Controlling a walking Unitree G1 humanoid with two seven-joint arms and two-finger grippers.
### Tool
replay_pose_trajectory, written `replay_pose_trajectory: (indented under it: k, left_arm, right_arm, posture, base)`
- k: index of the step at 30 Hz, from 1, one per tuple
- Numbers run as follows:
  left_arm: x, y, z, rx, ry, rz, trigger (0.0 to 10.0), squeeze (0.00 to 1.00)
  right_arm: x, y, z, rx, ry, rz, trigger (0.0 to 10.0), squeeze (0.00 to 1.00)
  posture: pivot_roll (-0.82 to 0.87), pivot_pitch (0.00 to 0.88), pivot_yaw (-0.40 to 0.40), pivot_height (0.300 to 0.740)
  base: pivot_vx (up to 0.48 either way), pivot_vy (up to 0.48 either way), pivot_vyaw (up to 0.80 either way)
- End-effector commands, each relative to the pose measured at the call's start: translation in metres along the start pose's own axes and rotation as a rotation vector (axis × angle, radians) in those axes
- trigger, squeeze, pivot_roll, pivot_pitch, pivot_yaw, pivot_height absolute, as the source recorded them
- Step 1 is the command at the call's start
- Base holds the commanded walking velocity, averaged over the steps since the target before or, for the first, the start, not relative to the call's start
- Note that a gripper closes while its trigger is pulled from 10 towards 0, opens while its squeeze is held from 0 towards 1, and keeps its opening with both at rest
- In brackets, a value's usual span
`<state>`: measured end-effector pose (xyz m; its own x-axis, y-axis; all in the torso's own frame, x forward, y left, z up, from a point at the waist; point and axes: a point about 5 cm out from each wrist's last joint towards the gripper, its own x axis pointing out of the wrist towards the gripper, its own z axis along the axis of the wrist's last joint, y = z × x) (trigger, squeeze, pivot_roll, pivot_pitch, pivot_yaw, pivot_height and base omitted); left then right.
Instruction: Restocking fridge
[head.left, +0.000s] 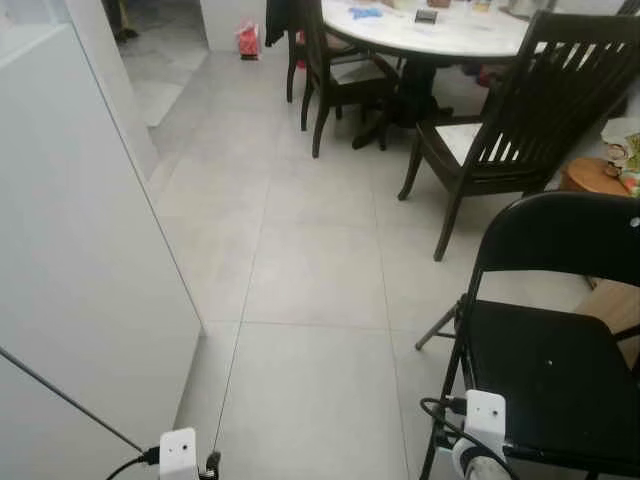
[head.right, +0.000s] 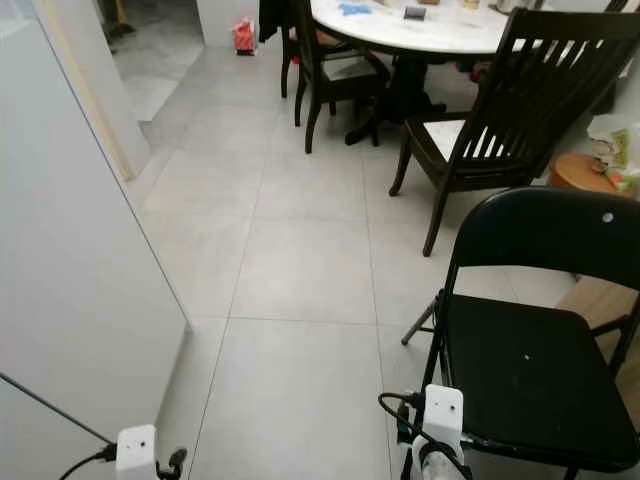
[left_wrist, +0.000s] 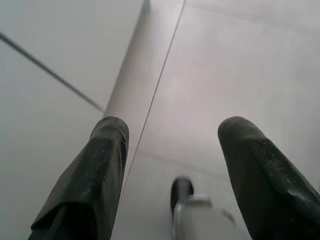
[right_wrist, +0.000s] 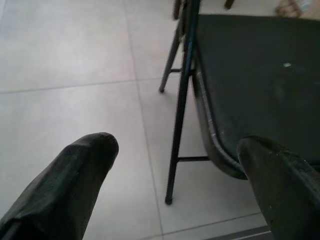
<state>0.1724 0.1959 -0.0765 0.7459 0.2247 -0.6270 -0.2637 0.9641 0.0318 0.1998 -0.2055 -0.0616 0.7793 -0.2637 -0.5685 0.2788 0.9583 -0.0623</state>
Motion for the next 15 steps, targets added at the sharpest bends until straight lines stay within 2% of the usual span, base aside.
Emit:
replay_pose_trajectory:
  k: [1,3,4,5,6,7,8,9,10,13,15]
  left_arm:
    - [-0.003,0.001,-0.001,-0.012,-0.032,-0.013,10.0,0.0]
    - [-0.005,0.001,0.0,-0.012,-0.074,-0.036,10.0,0.0]
    - [-0.005,0.001,0.0,-0.009,-0.087,-0.04,10.0,0.0]
    - [0.017,0.004,0.057,0.015,-0.232,-0.053,10.0,0.0]
    - [0.031,0.007,0.117,0.036,-0.374,-0.068,10.0,0.0]
    - [0.032,0.007,0.128,0.04,-0.399,-0.071,10.0,0.0]
    - [0.032,0.001,0.153,0.042,-0.485,-0.095,10.0,0.0]
    - [0.03,-0.006,0.17,0.052,-0.56,-0.116,10.0,0.0]
    - [0.026,-0.011,0.179,0.067,-0.621,-0.135,10.0,0.0]
    - [0.023,-0.015,0.186,0.056,-0.674,-0.146,10.0,0.0]
    - [0.016,-0.019,0.19,0.009,-0.751,-0.158,10.0,0.0]
  right_arm:
    - [0.01,-0.012,0.027,0.014,-0.099,-0.036,10.0,0.0]
    - [0.027,-0.03,0.089,0.006,-0.269,-0.042,10.0,0.0]
    - [0.03,-0.033,0.104,0.007,-0.307,-0.038,10.0,0.0]
    - [0.032,-0.032,0.13,0.002,-0.394,-0.024,10.0,0.0]
    - [0.031,-0.029,0.146,-0.02,-0.473,-0.003,10.0,0.0]
    - [0.031,-0.028,0.149,-0.026,-0.491,0.002,10.0,0.0]
    - [0.028,-0.025,0.164,-0.063,-0.573,0.018,10.0,0.0]
    - [0.025,-0.023,0.174,-0.039,-0.633,0.027,10.0,0.0]
    - [0.023,-0.021,0.181,-0.008,-0.679,0.036,10.0,0.0]
    - [0.02,-0.017,0.186,-0.022,-0.718,0.053,10.0,0.0]
    - [0.016,-0.011,0.185,-0.025,-0.754,0.099,10.0,0.0]
  posture:
    - [-0.07,0.0,0.016,0.74]
    - [-0.09,0.0,0.028,0.74]
    - [-0.09,0.0,0.028,0.74]
    - [-0.1,0.0,0.036,0.74]
    - [-0.12,0.0,0.043,0.74]
    - [-0.12,0.0,0.043,0.74]
    - [-0.12,0.0,0.05,0.74]
    - [-0.12,0.0,0.049,0.74]
    - [-0.12,0.0,0.048,0.74]
    - [-0.12,0.0,0.043,0.74]
    - [-0.13,0.0,0.034,0.74]
  base:
    - [0.0,0.0,0.0]
    - [0.0,0.0,0.0]
    - [0.0,0.0,0.0]
    - [0.0,0.0,0.0]
    - [0.0,0.0,0.0]
    - [0.0,0.0,0.0]
    - [0.0,0.0,0.0]
    - [0.0,0.0,0.0]
    - [0.0,0.0,0.0]
    - [0.0,0.0,0.0]
    - [0.0,0.0,0.0]
